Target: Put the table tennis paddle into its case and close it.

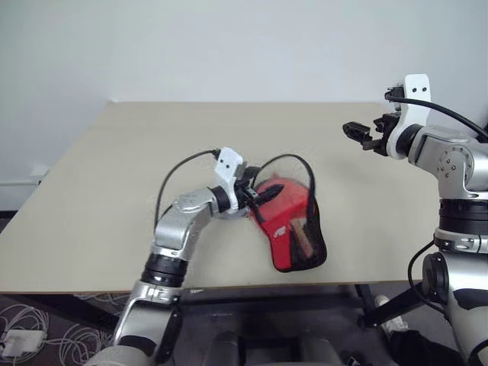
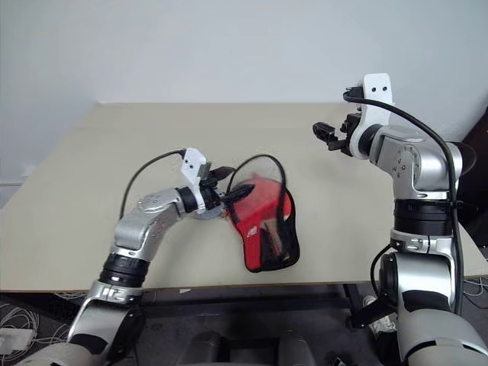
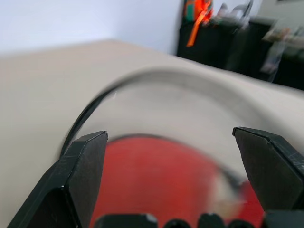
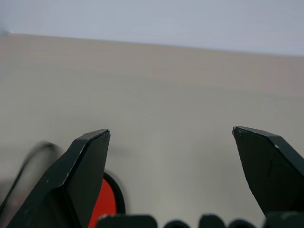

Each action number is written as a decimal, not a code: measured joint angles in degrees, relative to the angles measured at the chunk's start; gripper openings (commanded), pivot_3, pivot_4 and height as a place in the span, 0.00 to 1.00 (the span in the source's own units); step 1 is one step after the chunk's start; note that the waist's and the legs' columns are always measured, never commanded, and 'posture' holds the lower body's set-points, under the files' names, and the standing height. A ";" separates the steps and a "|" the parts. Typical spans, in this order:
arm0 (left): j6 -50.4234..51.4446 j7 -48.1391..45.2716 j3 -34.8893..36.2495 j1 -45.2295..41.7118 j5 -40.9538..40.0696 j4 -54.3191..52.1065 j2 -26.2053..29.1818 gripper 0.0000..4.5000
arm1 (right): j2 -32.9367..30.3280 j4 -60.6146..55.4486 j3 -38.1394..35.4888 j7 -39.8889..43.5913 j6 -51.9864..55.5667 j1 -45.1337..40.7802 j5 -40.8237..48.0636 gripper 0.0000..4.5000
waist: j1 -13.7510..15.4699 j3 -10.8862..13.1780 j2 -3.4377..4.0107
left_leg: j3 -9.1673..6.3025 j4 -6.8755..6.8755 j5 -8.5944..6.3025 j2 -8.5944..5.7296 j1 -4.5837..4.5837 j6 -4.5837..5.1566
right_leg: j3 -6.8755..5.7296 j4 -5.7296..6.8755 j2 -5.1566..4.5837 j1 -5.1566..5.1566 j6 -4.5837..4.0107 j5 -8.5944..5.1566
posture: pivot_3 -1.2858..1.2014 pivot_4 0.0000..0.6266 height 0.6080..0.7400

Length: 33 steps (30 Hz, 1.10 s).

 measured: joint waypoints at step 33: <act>57.63 27.11 22.07 17.45 -40.10 -13.49 -4.62 1.00 | 7.06 -7.42 -4.16 -6.81 5.05 6.44 1.60 0.99 | 0.18 -0.02 0.04 | -0.05 0.03 0.00 -0.02 0.01 -0.01 | -0.04 -0.01 -0.02 0.05 -0.01 0.00 | 0.52 0.00 1.00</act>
